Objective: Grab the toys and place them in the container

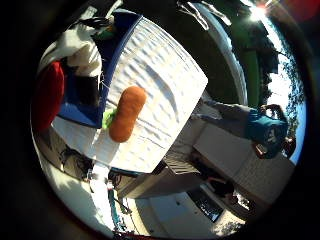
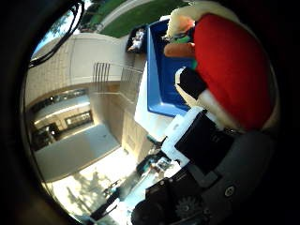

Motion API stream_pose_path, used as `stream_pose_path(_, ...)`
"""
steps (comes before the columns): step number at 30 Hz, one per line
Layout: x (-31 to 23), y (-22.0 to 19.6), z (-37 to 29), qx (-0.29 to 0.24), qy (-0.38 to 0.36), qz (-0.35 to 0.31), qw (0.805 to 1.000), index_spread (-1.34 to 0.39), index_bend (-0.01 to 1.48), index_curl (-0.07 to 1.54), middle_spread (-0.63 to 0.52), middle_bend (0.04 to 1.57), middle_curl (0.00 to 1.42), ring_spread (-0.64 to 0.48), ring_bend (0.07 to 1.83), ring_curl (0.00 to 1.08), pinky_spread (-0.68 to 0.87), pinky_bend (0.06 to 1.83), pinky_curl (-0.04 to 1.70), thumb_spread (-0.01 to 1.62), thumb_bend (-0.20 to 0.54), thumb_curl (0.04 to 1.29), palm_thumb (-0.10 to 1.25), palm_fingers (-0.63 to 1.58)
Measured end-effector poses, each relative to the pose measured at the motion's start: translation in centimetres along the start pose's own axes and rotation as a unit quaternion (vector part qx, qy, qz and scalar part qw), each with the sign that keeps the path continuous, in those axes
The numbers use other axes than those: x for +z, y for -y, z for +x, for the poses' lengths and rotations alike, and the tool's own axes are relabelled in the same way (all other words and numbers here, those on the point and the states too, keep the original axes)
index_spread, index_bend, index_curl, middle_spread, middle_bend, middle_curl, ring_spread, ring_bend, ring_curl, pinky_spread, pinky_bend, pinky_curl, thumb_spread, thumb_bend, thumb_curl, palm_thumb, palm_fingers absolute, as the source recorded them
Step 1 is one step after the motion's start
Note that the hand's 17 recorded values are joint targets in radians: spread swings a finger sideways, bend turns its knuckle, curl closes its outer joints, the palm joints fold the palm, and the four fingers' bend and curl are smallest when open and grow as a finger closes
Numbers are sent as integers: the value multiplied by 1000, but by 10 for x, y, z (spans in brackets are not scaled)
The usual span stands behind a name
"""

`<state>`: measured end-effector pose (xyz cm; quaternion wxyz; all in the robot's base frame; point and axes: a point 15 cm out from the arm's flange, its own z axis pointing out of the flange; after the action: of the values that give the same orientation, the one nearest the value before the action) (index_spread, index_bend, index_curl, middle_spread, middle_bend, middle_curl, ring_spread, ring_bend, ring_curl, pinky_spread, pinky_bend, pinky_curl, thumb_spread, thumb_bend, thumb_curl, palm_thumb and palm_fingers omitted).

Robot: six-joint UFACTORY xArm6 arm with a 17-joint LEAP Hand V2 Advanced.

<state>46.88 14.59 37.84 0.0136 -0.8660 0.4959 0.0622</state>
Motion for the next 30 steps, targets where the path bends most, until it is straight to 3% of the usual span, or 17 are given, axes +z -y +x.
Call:
stream_pose_path(1, 25, 38, -18, 0, 0, 18, 1000, -732, 858, 682, -222, 1225, 1020, -114, 1431, 835, 171, 1570, 778, 1205, -13, 564, 977, 849)
stream_pose_path(2, 40, 47, -24, 1, 3, 12, 1000, -735, 860, 695, -222, 1229, 1023, -115, 1438, 837, 169, 1574, 781, 1205, -14, 567, 977, 845)
stream_pose_path(8, 90, 82, -24, 15, 2, 11, 1000, -739, 835, 803, -211, 1249, 1025, -101, 1474, 832, 169, 1561, 793, 1219, -42, 557, 872, 785)
stream_pose_path(10, 105, 82, -19, 19, 4, -1, 1000, -679, 754, 813, -171, 1141, 955, -42, 1385, 777, 211, 1511, 769, 1223, -44, 536, 822, 674)
stream_pose_path(11, 110, 82, -18, 20, 5, -6, 1000, -611, 669, 801, -156, 985, 905, -11, 1325, 762, 230, 1505, 776, 1221, -45, 523, 796, 375)
stream_pose_path(12, 116, 81, -16, 18, 7, -14, 1000, -512, 602, 795, -107, 738, 806, 65, 1217, 743, 276, 1438, 787, 1211, -43, 509, 769, -97)
stream_pose_path(14, 123, 77, -12, 18, 10, -26, 999, -495, 553, 734, -63, 577, 716, 118, 1049, 659, 306, 1341, 724, 1200, -44, 499, 753, -290)
stream_pose_path(15, 124, 72, -10, 17, 12, -35, 999, -492, 455, 646, -22, 438, 629, 174, 859, 552, 346, 1258, 649, 1187, -40, 487, 737, -305)
stream_pose_path(21, 101, 49, 10, 13, 20, -43, 999, -491, 169, 466, 73, 138, 449, 290, 569, 374, 437, 1048, 501, 1157, -32, 445, 718, -193)
stream_pose_path(26, 42, 22, 26, 11, 12, -8, 1000, -487, 146, 400, 96, 117, 381, 314, 510, 343, 468, 985, 450, 1147, -28, 425, 716, -147)
stream_pose_path(30, 23, -34, 41, 23, 19, -29, 999, -457, 141, 351, 110, 140, 334, 322, 469, 326, 485, 904, 401, 1142, -31, 407, 705, -123)
